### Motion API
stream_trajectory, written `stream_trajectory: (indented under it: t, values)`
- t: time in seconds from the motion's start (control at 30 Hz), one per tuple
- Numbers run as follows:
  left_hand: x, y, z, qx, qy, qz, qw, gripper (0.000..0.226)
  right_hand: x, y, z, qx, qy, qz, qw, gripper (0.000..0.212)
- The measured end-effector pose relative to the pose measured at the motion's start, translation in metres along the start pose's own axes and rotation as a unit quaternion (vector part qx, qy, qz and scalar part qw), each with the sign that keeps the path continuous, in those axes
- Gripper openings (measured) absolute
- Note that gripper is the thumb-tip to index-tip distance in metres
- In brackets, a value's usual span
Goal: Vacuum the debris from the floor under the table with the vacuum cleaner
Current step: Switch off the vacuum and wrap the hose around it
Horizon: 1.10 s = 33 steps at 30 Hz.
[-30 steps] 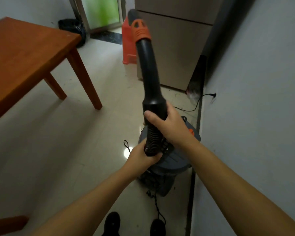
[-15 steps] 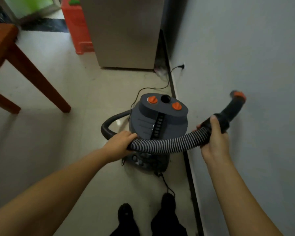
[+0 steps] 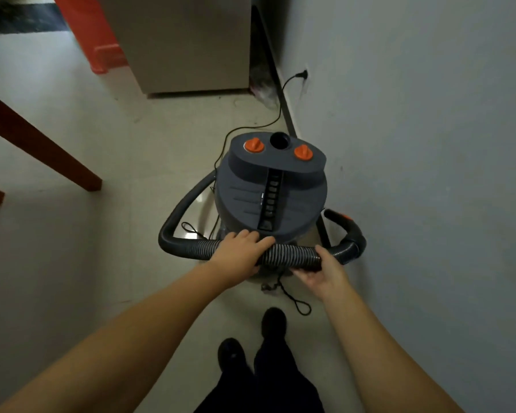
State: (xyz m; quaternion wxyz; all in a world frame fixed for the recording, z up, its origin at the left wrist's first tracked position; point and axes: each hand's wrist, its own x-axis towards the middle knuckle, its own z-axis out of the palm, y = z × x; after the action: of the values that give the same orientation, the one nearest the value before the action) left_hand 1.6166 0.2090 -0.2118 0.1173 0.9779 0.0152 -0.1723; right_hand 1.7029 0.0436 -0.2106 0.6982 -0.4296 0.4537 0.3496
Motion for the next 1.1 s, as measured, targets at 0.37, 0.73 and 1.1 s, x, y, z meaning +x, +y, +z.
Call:
stream_trajectory:
  t: [0.37,0.73,1.1]
  values:
    - [0.040,-0.056,0.101,-0.117,0.058,-0.170,0.977,0.049,0.132,-0.075,-0.029,-0.033,0.129,-0.053,0.990,0.043]
    - [0.057,-0.053,0.114,-0.216,-0.005,-0.223,0.950,0.059,0.116,0.017,0.009,-0.077,0.038,0.076,0.993,0.041]
    - [0.084,-0.065,0.126,-0.284,-0.097,-0.248,0.921,0.054,0.131,0.058,0.035,-0.119,0.076,0.078,0.987,0.048]
